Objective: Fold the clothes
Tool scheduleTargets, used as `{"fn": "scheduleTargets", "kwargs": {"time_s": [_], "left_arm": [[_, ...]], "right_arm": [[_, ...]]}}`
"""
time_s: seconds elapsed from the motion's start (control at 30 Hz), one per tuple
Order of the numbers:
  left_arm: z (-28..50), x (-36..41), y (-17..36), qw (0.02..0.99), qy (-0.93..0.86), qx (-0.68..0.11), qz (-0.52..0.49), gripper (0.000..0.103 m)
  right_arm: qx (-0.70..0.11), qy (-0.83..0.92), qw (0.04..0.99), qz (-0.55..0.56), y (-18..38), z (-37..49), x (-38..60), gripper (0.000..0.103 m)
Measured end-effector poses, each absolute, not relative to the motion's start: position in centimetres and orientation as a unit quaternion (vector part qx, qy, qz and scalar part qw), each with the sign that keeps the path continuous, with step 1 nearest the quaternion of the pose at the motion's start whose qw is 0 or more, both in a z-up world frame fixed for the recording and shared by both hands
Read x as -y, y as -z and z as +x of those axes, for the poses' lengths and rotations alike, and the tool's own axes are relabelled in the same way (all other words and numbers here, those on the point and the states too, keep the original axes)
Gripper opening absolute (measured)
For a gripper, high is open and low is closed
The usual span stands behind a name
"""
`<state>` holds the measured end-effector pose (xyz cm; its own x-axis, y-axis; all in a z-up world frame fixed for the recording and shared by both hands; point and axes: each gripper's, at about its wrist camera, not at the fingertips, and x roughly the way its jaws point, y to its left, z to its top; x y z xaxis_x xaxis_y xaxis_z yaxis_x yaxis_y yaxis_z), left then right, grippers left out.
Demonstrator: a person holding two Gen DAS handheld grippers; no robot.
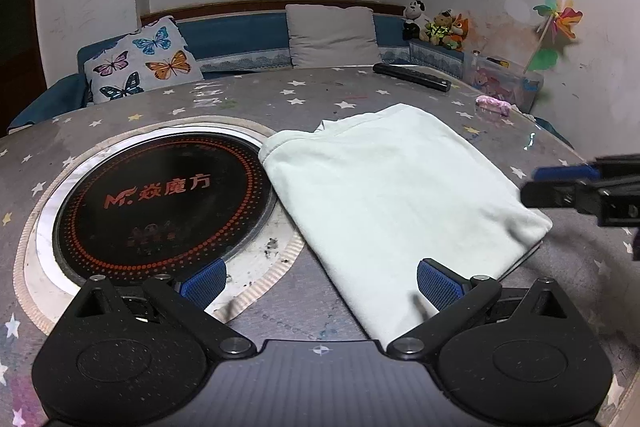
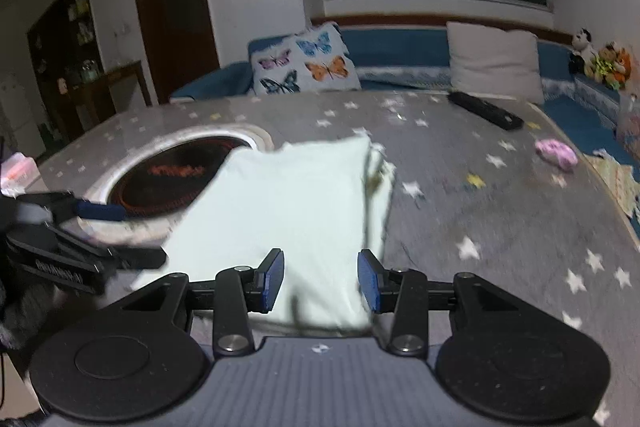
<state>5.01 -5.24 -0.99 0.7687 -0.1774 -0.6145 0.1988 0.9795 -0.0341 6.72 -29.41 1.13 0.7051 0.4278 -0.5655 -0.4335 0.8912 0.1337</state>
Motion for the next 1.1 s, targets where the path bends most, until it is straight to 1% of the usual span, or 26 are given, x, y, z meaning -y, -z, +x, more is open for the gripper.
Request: {"fn": "scheduleTargets", "kwargs": {"time_s": [0.13, 0.3, 0.47, 0.63, 0.73, 0.93, 1.1], "left_arm": [[5.1, 5.3, 1.2, 0.939, 0.099, -0.329, 0.019, 0.103], [5.2, 4.8, 1.3, 0.939, 0.092, -0.332, 0.016, 0.103], [5.6, 4.4, 1.3, 0.939, 0.087, -0.333, 0.009, 0.103], [5.8, 4.6, 1.5, 0.937, 0.089, -0.337, 0.008, 0.103], [5.9, 4.6, 1.6, 0.936, 0.089, -0.339, 0.008, 0.103], [6.2, 4.2, 1.7, 0.936, 0.088, -0.341, 0.004, 0.103], [6.4, 4.2, 1.8, 0.934, 0.088, -0.345, 0.000, 0.103]], "right_arm": [[-0.307, -0.249, 0.918, 0.004, -0.6, 8.2, 28.3, 0.041], [-0.335, -0.241, 0.911, 0.012, 1.2, 10.2, 28.2, 0.042], [-0.327, -0.240, 0.914, 0.014, 0.3, 11.1, 28.3, 0.042], [-0.315, -0.241, 0.917, 0.027, -0.3, 13.8, 27.5, 0.042], [-0.327, -0.237, 0.914, 0.035, 0.4, 15.7, 27.0, 0.042], [-0.338, -0.227, 0.913, 0.027, 0.9, 16.7, 27.0, 0.041], [-0.320, -0.230, 0.919, 0.024, -0.3, 18.1, 26.2, 0.041]]}}
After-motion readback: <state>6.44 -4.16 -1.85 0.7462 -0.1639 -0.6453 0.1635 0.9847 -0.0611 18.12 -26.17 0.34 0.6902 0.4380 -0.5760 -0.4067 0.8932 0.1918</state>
